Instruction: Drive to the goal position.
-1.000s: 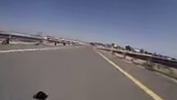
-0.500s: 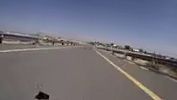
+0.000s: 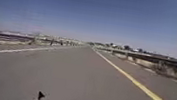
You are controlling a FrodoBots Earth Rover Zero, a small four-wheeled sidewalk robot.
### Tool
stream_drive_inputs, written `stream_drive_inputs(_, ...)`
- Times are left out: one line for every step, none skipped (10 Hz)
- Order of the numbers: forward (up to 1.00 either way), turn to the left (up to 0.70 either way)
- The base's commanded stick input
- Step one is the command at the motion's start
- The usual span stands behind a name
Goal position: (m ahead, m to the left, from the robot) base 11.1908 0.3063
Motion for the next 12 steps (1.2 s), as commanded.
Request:
stream_drive_inputs(1.0,0.0)
stream_drive_inputs(1.0,0.0)
stream_drive_inputs(1.0,0.0)
stream_drive_inputs(1.0,0.0)
stream_drive_inputs(1.0,0.0)
stream_drive_inputs(1.0,0.0)
stream_drive_inputs(1.0,0.0)
stream_drive_inputs(1.0,0.0)
stream_drive_inputs(1.0,0.0)
stream_drive_inputs(1.0,0.0)
stream_drive_inputs(1.0,0.0)
stream_drive_inputs(1.0,0.0)
